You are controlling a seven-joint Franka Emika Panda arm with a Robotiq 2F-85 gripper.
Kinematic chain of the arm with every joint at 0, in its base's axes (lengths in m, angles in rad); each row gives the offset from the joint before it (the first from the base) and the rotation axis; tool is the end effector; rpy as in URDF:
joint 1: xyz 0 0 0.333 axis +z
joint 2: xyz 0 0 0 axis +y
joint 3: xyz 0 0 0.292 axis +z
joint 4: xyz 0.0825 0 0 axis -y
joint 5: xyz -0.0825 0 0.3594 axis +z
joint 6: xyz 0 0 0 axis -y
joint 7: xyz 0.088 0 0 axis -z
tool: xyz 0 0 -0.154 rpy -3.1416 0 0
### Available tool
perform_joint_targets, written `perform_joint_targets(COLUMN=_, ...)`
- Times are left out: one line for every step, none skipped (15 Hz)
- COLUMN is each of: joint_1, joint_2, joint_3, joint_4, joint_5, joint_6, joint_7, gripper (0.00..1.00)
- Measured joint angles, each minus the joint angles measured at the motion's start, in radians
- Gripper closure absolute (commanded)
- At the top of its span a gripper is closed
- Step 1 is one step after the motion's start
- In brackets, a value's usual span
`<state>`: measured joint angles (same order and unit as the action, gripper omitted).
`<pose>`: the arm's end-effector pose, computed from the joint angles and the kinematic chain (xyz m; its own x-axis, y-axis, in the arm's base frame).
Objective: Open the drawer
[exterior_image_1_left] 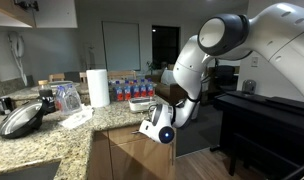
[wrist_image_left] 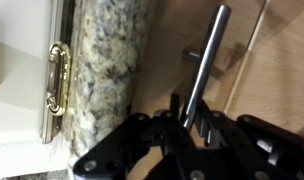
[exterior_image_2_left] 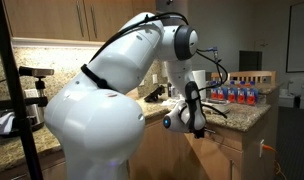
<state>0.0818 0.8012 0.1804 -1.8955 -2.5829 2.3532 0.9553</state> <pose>0.5929 0.1363 0.0550 0.0577 0.9760 -0.2100 0.4359 0.1646 0.8848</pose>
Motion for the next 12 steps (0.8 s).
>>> perform_joint_targets(joint_1=0.000, joint_2=0.000, joint_3=0.000, joint_4=0.000, joint_5=0.001, joint_6=0.000, joint_7=0.000, gripper=0.89)
perform_joint_targets(joint_1=0.000, joint_2=0.000, joint_3=0.000, joint_4=0.000, joint_5=0.001, joint_6=0.000, joint_7=0.000, gripper=0.89)
perform_joint_targets(joint_1=0.000, joint_2=0.000, joint_3=0.001, joint_4=0.000, joint_5=0.001, joint_6=0.000, joint_7=0.000, gripper=0.89)
perform_joint_targets(joint_1=0.000, joint_2=0.000, joint_3=0.001, joint_4=0.000, joint_5=0.002, joint_6=0.000, joint_7=0.000, gripper=0.89)
perform_joint_targets(joint_1=0.000, joint_2=0.000, joint_3=0.001, joint_4=0.000, joint_5=0.002, joint_6=0.000, joint_7=0.000, gripper=0.89)
perform_joint_targets(joint_1=0.000, joint_2=0.000, joint_3=0.001, joint_4=0.000, joint_5=0.002, joint_6=-0.001, joint_7=0.000, gripper=0.89)
perform_joint_targets(joint_1=0.000, joint_2=0.000, joint_3=0.001, joint_4=0.000, joint_5=0.002, joint_6=-0.001, joint_7=0.000, gripper=0.89)
perform_joint_targets(joint_1=0.000, joint_2=0.000, joint_3=0.002, joint_4=0.000, joint_5=0.002, joint_6=-0.003, joint_7=0.000, gripper=0.89)
perform_joint_targets(joint_1=0.000, joint_2=0.001, joint_3=0.002, joint_4=-0.001, joint_5=0.002, joint_6=-0.005, joint_7=0.000, gripper=0.89)
perform_joint_targets(joint_1=-0.001, joint_2=0.001, joint_3=0.003, joint_4=-0.001, joint_5=0.002, joint_6=-0.009, joint_7=0.000, gripper=0.89)
perform_joint_targets(joint_1=-0.001, joint_2=0.002, joint_3=0.004, joint_4=-0.002, joint_5=0.003, joint_6=-0.014, joint_7=0.000, gripper=0.89)
perform_joint_targets(joint_1=-0.001, joint_2=0.004, joint_3=0.006, joint_4=-0.003, joint_5=0.004, joint_6=-0.023, joint_7=0.000, gripper=0.89)
